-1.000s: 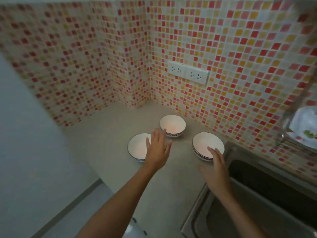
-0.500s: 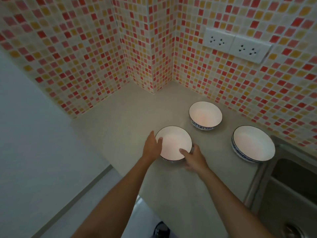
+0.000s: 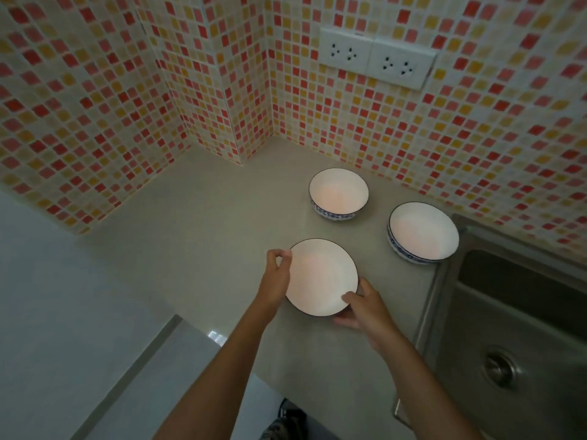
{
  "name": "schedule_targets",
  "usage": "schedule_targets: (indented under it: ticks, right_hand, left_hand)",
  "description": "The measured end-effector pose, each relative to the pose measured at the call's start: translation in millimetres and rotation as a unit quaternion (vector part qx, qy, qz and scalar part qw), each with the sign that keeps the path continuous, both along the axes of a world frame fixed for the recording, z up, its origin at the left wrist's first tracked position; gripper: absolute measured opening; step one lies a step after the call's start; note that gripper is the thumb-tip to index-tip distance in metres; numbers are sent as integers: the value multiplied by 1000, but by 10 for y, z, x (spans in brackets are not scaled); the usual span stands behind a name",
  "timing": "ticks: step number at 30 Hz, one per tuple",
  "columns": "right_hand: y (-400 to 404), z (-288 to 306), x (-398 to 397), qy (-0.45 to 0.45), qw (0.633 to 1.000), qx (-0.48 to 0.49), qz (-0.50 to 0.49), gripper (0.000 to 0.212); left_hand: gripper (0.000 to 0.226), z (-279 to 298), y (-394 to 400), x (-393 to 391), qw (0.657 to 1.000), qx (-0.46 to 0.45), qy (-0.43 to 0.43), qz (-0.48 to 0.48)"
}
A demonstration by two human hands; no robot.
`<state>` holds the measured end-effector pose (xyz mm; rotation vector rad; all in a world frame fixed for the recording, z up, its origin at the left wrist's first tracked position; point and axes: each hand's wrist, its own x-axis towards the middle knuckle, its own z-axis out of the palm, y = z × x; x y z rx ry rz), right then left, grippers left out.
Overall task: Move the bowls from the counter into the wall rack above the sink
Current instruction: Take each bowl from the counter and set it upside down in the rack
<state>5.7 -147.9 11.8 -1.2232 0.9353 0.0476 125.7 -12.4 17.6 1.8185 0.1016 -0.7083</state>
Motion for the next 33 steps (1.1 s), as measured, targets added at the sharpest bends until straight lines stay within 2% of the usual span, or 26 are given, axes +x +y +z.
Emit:
schedule_targets:
  ticks: [3, 6, 12, 15, 17, 19, 21, 23, 26, 29, 33]
  right_hand:
    - [-144, 44, -424, 3, 999, -27, -35, 41]
    - [-339, 101, -944, 4, 996, -39, -83, 44]
    - [-795, 346, -1997, 13, 992, -67, -105, 35]
    - [-1039, 438, -2506, -9, 988, -12, -152, 38]
    - [-1187, 477, -2809, -45, 978, 67, -190, 37]
    - [-1303, 480, -3079, -79, 962, 160, -207, 33]
    - [-1398, 473, -3321, -92, 950, 205, -215, 30]
    - [-1493, 442, -3532, -99, 945, 210, -231, 34]
    - [-1602, 417, -3791, -113, 941, 207, -241, 29]
    - [-1682, 360, -3998, -113, 939, 206, -250, 37]
    - [-1788, 226, -4204, -105, 931, 203, -285, 25]
  left_hand:
    - [28, 95, -225, -344, 997, -46, 56, -20]
    - [39, 110, -501, -785, 994, -61, 71, -62]
    - [49, 82, -1066, -1702, 990, -67, 96, -83]
    - [46, 90, -1377, -2199, 986, -78, 83, -118]
    - [45, 122, -1583, -2488, 984, -80, 83, -134]
    - [50, 139, -1769, -2733, 981, -82, 95, -148]
    - [59, 144, -1929, -2944, 977, -80, 93, -172]
    - [60, 127, -2062, -3125, 975, -76, 81, -195]
    - [48, 87, -2211, -3354, 970, -81, 39, -226]
    - [45, 33, -2271, -3526, 965, -81, -14, -249]
    - [42, -134, -2164, -3604, 947, -5, -158, -278]
